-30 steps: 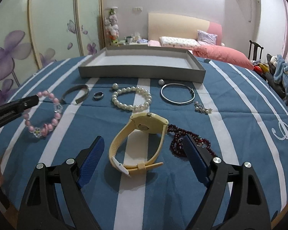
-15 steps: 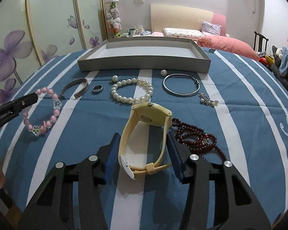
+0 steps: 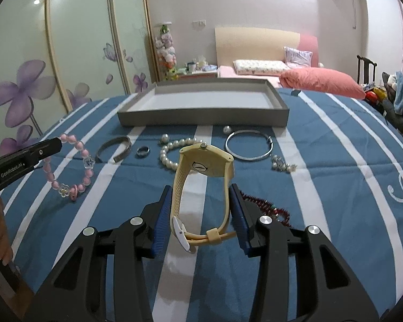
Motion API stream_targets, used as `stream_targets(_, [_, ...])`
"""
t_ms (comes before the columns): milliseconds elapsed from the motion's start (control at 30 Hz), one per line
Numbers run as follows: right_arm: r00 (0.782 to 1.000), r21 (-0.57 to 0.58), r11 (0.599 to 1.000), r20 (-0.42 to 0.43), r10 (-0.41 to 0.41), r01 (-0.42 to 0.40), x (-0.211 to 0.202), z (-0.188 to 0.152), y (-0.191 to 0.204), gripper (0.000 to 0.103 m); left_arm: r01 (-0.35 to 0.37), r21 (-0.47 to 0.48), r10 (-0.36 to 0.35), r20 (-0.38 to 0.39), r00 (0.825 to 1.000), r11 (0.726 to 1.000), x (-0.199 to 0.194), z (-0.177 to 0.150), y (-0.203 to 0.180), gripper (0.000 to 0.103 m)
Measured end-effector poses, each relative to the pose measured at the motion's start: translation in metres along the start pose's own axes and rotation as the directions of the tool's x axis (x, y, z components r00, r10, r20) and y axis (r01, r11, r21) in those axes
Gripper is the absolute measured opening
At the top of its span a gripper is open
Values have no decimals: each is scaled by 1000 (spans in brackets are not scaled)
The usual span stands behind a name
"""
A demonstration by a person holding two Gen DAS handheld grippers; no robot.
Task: Organize jewelry
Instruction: 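Lift the pink bracelet with the left gripper while the right gripper grasps the cream watch, then carry both items into the grey tray and open both grippers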
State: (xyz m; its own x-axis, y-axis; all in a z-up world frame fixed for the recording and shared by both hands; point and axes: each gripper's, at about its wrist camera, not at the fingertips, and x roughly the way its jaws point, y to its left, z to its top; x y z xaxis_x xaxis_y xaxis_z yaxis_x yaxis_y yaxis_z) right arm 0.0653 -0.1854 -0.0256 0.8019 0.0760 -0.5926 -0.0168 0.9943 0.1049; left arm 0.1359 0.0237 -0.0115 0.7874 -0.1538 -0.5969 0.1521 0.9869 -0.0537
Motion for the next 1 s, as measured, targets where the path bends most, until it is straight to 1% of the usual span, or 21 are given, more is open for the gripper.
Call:
stream_targets(300, [997, 13, 1000, 71, -21, 20, -8, 16, -14, 44, 7, 7, -8, 43, 999, 1000, -9, 7, -8, 23])
stream_targets(467, [992, 8, 999, 123, -40, 39, -12, 29, -22, 44, 3, 13, -4, 74, 997, 1000, -13, 15, -11, 23])
stream_targets(600, [977, -3, 998, 204, -66, 68, -19, 47, -25, 44, -10, 24, 7, 114, 993, 1000, -17, 26, -15, 23])
stream_targets(733, [961, -11, 996, 265, -81, 87, -21, 61, -29, 44, -21, 31, 16, 148, 989, 999, -17, 40, -20, 23])
stream_targets(1000, [941, -16, 995, 326, -91, 102, -10, 85, -37, 44, -24, 41, 16, 187, 982, 999, -2, 64, -35, 23])
